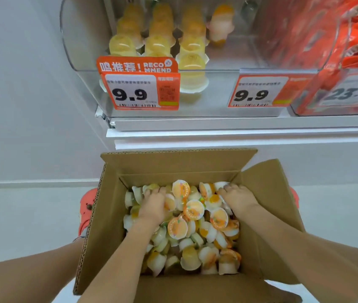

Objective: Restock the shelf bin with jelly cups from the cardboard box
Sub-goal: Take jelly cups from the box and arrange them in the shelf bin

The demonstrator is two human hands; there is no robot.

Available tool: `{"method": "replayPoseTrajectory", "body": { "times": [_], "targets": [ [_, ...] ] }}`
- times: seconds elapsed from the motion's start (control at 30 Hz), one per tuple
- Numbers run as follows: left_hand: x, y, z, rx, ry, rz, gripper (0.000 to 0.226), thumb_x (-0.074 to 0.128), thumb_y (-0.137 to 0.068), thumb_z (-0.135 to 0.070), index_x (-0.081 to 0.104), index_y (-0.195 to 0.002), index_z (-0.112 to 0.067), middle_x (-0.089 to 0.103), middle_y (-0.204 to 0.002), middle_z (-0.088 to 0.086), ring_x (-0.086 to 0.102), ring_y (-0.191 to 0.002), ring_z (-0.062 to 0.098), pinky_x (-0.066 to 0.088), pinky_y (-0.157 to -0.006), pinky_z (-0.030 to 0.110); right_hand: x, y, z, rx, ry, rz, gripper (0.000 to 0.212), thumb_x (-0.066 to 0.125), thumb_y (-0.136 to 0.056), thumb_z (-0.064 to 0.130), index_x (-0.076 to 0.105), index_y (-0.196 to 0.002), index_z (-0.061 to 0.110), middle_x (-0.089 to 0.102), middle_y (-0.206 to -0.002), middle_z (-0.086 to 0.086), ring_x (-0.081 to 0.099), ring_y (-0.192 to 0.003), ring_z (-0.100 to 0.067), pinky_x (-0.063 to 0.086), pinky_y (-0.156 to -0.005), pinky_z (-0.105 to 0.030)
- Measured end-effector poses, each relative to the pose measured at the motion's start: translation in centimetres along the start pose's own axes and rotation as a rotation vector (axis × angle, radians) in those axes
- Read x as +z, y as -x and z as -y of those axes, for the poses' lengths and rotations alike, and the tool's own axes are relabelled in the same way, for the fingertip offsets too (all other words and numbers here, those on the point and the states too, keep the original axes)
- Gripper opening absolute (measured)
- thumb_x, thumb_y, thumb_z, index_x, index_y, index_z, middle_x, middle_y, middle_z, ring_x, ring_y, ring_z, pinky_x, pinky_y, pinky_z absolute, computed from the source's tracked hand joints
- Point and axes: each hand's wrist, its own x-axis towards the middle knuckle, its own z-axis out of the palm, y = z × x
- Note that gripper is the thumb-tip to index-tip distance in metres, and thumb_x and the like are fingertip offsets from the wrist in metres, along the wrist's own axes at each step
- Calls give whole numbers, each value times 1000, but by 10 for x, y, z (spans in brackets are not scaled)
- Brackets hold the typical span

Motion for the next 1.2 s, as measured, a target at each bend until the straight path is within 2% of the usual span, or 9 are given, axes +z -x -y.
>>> {"method": "replayPoseTrajectory", "body": {
  "times": [0.17,0.3,0.4,0.53,0.63,0.73,0.87,1.0,1.2],
  "targets": [
    [18,-11,2,9,-51,-41,70,65,-84,-39,30,-138,-13,53,-130,6,26,-133,28,35,-101,40,13,-13,-3,-22,111,-7,50,49,-90,7,34,-138,8,42,-141,-14,42,-128,-29,32,-103,-33],
    [21,-6,-5,2,16,-47,80,70,-77,-43,28,-137,-11,53,-125,9,46,-120,27,42,-92,36,9,-13,-4,-59,8,-36,54,54,-87,5,33,-137,8,43,-139,-13,44,-126,-28,37,-99,-32],
    [10,5,-7,-58,287,-45,82,72,-75,-30,27,-143,-20,38,-132,10,57,-103,30,49,-74,32,1,-4,-9,-31,-419,-150,48,64,-82,5,43,-125,13,47,-126,-6,50,-115,-24,43,-85,-28],
    [-32,25,-15,-162,783,151,61,84,-66,-14,52,-118,-16,51,-121,10,58,-104,24,57,-79,37,-32,29,-18,-91,-1104,-187,43,81,-70,6,53,-101,15,55,-97,9,54,-91,-12,48,-75,-25],
    [-79,50,-35,-224,1168,289,67,87,-64,-12,46,-117,-11,52,-117,10,66,-92,21,60,-71,38,-69,68,-23,-188,-1246,-142,43,84,-68,13,60,-104,20,60,-100,6,65,-88,-20,56,-81,-34],
    [-127,78,-59,-221,1426,313,58,83,-71,-16,49,-116,-9,59,-108,14,70,-72,22,60,-57,32,-108,109,-25,-249,-1251,-197,41,83,-70,17,63,-105,24,65,-105,6,67,-88,-10,54,-81,-26],
    [-178,117,-83,-138,1684,448,29,61,-91,-29,55,-110,-8,62,-92,14,63,-79,24,59,-59,34,-156,156,-20,-315,-1204,-492,44,83,-70,12,64,-108,22,63,-106,7,58,-88,8,42,-75,-6],
    [-202,146,-84,58,1784,645,51,35,-98,-39,49,-129,-1,59,-119,25,60,-101,37,51,-84,49,-185,175,-18,-343,-1137,-733,48,84,-69,23,63,-111,31,55,-108,4,55,-100,-2,45,-86,-12],
    [-200,152,-82,282,1900,647,56,62,-84,-15,45,-135,0,50,-135,26,55,-120,38,53,-89,47,-199,172,-15,-421,-1166,-656,46,79,-75,16,62,-114,32,60,-114,15,57,-106,-2,51,-90,-26]
  ]
}}
